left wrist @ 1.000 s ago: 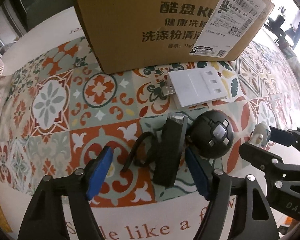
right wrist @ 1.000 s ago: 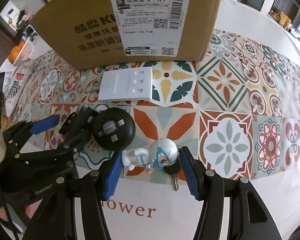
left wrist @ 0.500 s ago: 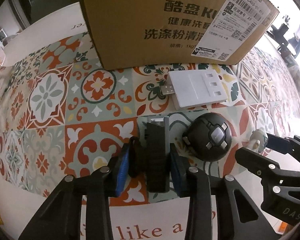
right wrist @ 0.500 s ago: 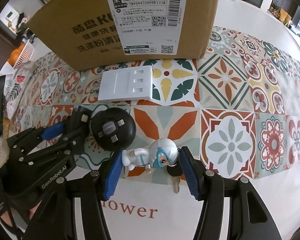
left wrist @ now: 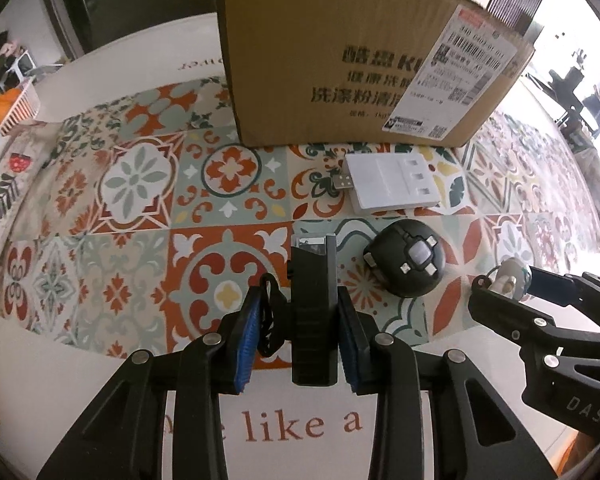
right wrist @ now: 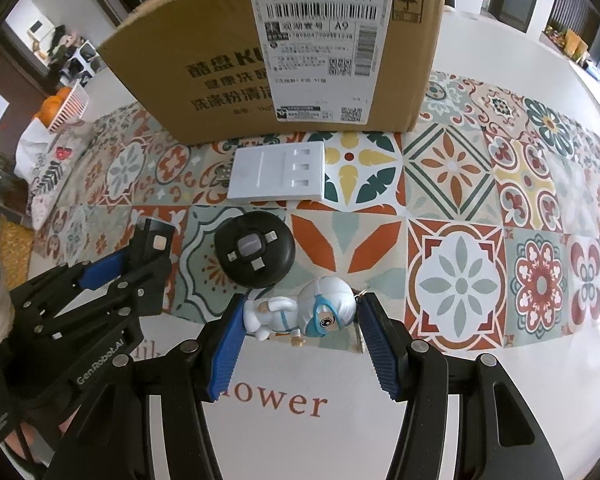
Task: Organize rigid objects
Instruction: 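Carry the figurine and black device with both tools over the box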
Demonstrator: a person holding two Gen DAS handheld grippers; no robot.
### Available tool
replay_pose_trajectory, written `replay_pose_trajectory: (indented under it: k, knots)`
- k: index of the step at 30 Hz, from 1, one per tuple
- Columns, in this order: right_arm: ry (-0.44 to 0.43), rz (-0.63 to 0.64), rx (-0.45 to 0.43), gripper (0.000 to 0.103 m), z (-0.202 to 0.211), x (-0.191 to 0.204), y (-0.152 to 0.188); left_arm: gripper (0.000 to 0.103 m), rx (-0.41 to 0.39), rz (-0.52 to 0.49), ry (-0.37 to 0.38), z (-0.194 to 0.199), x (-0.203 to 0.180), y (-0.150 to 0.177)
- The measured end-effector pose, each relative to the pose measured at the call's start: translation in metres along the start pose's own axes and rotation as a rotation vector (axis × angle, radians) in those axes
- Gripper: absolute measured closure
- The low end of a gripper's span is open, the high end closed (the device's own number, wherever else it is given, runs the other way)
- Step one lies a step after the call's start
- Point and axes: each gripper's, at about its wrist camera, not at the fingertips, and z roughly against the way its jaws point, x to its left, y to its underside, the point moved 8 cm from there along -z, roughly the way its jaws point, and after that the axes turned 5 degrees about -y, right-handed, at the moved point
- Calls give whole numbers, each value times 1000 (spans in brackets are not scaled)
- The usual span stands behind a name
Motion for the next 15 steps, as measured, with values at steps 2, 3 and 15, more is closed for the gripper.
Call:
replay_pose_trajectory:
  k: [2,3,15]
  knots:
    - [-5,3,-13,46,7,1,-1,68,-18,2,-1,10,0,1]
    - [-9,4,-22,46,11,2,-1,68,-28,4,-1,16,2,2]
    - [-32,40,-172,46,72,16,-25,68,-162,1,15,72,-10,-40]
